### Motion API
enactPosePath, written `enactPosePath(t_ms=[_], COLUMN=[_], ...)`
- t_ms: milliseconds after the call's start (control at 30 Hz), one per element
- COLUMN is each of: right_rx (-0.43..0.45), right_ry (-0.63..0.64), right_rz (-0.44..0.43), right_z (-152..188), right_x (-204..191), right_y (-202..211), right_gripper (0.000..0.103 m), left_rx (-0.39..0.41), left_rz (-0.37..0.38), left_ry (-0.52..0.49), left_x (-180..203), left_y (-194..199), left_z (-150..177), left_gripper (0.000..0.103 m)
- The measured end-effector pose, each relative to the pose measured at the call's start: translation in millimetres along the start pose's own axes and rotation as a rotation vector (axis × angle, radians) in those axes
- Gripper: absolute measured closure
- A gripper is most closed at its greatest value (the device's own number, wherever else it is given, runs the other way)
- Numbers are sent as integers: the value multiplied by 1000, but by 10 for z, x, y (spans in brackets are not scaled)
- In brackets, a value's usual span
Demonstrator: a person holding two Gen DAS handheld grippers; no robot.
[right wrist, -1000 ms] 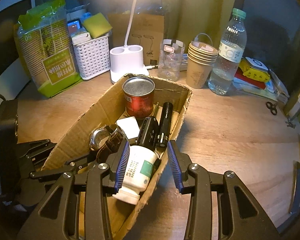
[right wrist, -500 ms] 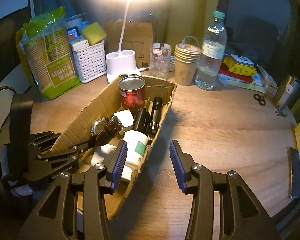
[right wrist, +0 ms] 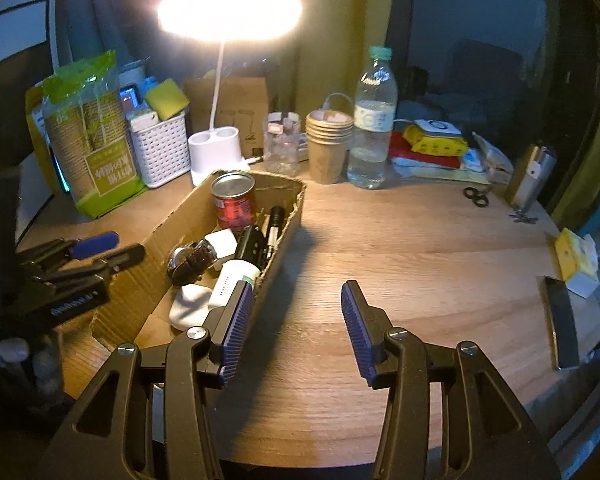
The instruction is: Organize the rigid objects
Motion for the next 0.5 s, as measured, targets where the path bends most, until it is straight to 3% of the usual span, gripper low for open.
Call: enactPosePath(t_ms=[167,500], right_rx=[36,102], right_ry=[-16,-52], right_rz=[20,69], right_z=[3,28], right_x=[41,176], right_y=[188,542], right_gripper=[46,44], left_rx=[23,57], left_rz=[15,58], left_ry=[-22,-94], left_x=[95,387], left_y=[205,523], left_z=[-102,-218], left_gripper=[51,51])
Point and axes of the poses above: each gripper's, at about its wrist camera, not at the fingertips, and y roughly against the way its jaws point, x to its right, z to its underside, the point moved 1 cm from there along -y, roughly the way its jaws point, and after that the axes turned 4 degrees about z, right-handed, at the moved point
